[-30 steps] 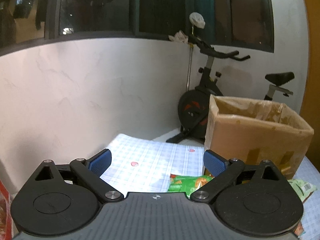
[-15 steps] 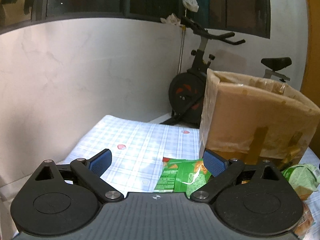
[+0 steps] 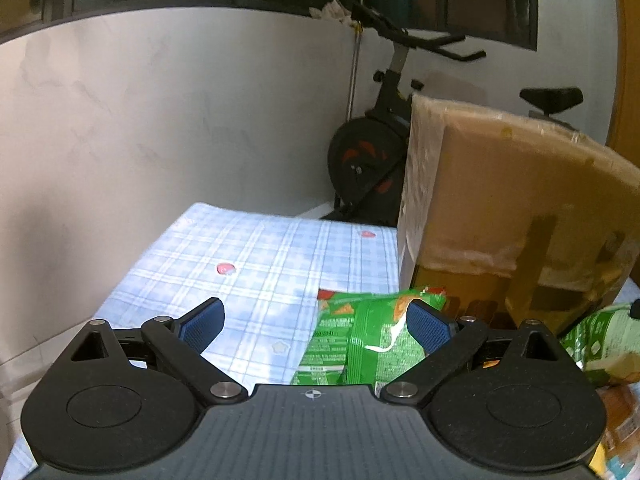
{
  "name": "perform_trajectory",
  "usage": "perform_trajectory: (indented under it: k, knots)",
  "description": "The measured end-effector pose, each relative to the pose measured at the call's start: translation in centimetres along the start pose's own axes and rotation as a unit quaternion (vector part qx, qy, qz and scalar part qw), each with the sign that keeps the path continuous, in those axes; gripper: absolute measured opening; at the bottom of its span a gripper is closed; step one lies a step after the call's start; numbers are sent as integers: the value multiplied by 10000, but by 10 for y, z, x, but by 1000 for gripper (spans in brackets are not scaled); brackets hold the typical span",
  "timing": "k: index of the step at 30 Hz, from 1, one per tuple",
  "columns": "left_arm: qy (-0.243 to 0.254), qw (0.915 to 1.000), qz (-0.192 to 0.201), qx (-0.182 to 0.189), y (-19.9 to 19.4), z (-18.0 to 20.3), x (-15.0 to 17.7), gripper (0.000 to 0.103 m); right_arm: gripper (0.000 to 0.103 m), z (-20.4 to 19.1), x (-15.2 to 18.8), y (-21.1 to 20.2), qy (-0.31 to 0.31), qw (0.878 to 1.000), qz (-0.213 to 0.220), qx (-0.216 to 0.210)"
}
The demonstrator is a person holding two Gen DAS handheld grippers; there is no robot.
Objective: Organize snacks
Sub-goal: 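Grasp the green chip bag with the left tool while the right tool grasps the pale green packet, then carry both bags up over the cardboard box with both tools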
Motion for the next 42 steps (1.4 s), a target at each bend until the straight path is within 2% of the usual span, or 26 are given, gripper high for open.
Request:
perform_trajectory:
  k: [9,17,20,25,27,28,31,34,42]
  knots:
    - [127,9990,-336,274,38,10,17,99,103,-4,2,22,-34,9999,-130,86]
    - [203,9968,-556,541,68,21,20,100,98,-4,1,26,-57,9998,-174,127]
    - [228,9965,-693,411,80,22,22,99,97,-5,2,27,-53,9997,-177,140]
    - [92,9933,-1051,465,99,21,31,99,97,-3,1,29,-57,9998,-181,75]
    - [33,9933,-1042,490,100,19,33,97,96,-3,2,29,-63,9998,-176,47]
    - [-4,9937,-1018,477,99,17,32,88,95,-3,2,30,-65,9998,-175,45]
    - [5,9950,-970,238,94,13,30,84,89,-3,2,26,-25,9999,-167,-3]
    - [-61,9959,-854,296,81,10,25,83,84,-1,2,21,164,9997,-167,-118]
    - [-10,9979,-562,311,43,7,7,83,81,-6,3,-7,223,9991,78,-356]
Point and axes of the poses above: each gripper's, at about its wrist camera, not at the fingertips, and y roughly the way its jaws point, z to its right, x to its underside, the point moved 5 cm from there along y, roughly the way its jaws point, and after that the axes turned 5 degrees about -y, right-handed, at the moved point
